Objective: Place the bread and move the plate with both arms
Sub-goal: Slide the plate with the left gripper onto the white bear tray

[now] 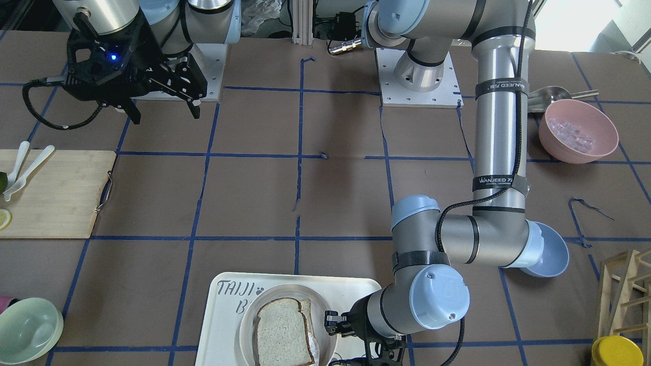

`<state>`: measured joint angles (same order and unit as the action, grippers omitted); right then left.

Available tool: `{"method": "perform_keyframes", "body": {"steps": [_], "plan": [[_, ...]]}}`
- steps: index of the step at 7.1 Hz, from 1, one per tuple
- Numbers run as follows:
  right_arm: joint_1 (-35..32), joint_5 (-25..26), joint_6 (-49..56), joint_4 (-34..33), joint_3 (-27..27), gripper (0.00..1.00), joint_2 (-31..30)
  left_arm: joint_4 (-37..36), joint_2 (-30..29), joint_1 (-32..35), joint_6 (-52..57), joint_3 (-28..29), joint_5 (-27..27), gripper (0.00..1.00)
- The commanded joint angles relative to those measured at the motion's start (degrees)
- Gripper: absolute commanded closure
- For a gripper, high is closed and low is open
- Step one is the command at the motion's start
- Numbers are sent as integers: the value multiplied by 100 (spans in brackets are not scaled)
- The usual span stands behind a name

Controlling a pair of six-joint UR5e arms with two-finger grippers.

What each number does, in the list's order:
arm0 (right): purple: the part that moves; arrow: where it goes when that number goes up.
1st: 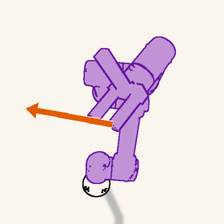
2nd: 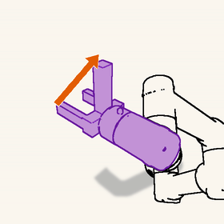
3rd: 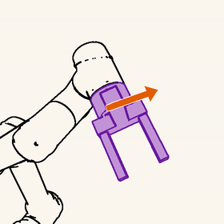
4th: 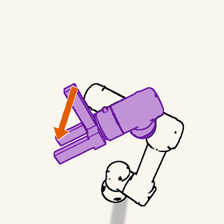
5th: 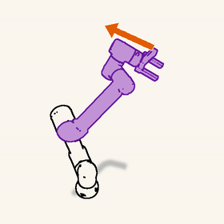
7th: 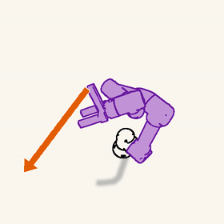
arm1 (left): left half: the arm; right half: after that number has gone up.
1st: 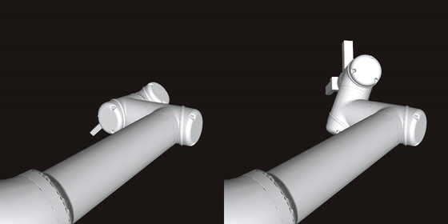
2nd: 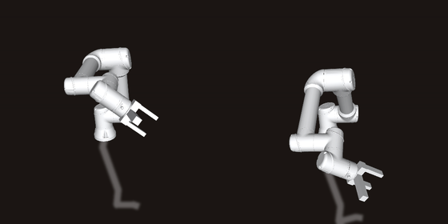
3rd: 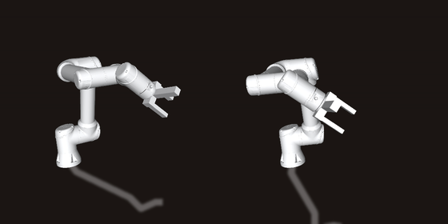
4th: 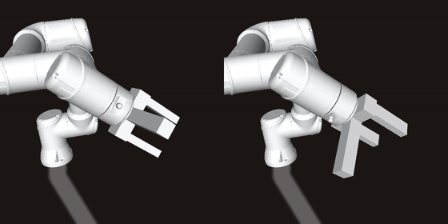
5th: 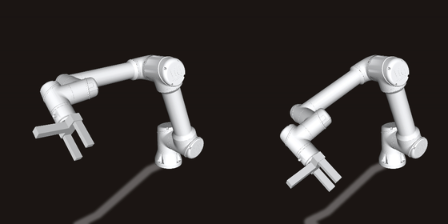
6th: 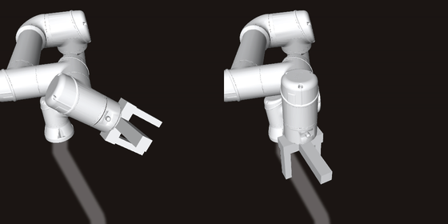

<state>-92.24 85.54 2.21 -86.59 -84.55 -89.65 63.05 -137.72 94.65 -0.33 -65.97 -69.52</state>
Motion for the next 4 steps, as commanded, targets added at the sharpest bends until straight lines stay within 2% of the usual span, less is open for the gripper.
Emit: {"method": "perform_keyframes", "body": {"steps": [1,3,4], "plan": [[5,15,7,2,-9,0,-26,84,174,10,-63,14,-18,0],[-39,-19,7,28,-18,0,-27,733,708,-16,-55,-21,-192,0],[-22,-20,16,37,-27,0,-35,944,1033,-25,-46,-82,-759,0]]}}
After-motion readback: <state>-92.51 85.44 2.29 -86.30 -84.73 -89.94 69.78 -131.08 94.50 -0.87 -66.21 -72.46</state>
